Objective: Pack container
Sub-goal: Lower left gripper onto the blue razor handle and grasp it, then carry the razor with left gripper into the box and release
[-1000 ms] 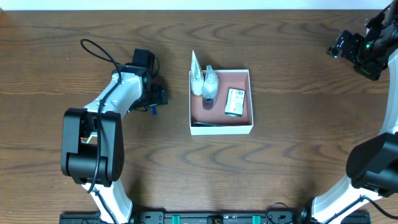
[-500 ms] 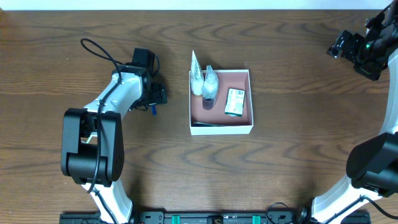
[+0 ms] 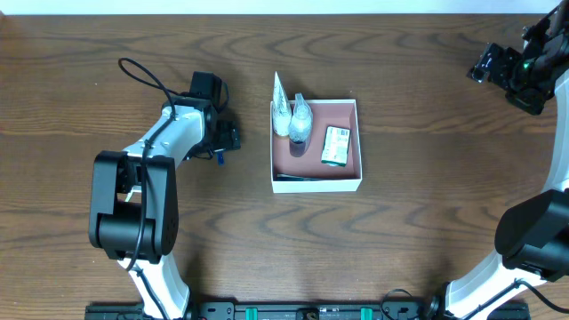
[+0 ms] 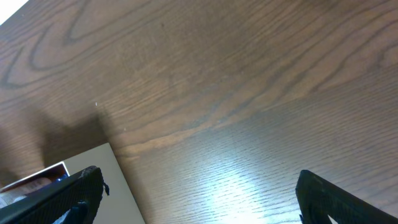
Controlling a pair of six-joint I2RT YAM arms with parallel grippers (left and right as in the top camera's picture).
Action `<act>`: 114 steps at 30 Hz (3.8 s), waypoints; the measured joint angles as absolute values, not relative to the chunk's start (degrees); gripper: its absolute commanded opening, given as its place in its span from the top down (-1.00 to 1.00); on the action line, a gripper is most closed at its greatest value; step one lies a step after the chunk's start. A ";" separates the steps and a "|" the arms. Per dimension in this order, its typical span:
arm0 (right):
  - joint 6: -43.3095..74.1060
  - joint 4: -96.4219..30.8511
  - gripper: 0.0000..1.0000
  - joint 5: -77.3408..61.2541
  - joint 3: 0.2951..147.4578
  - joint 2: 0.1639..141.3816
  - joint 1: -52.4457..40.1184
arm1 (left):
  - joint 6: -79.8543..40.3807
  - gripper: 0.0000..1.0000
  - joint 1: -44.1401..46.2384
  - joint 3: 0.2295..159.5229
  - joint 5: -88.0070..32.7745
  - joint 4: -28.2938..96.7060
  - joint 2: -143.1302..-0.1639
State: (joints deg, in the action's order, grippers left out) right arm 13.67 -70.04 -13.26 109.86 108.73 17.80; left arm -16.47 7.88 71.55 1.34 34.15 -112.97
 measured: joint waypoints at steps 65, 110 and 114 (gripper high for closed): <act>13.67 -70.04 -0.98 -13.26 109.86 108.73 17.80 | -11.42 0.75 9.10 72.42 -8.12 35.94 -76.47; 13.67 -70.02 -0.98 -13.23 109.89 108.73 17.80 | 38.52 -0.73 35.35 72.40 -7.22 30.89 -99.42; 13.67 -70.02 -0.98 -13.23 109.89 108.73 17.80 | 42.06 -0.96 35.38 72.40 -6.42 31.09 -99.57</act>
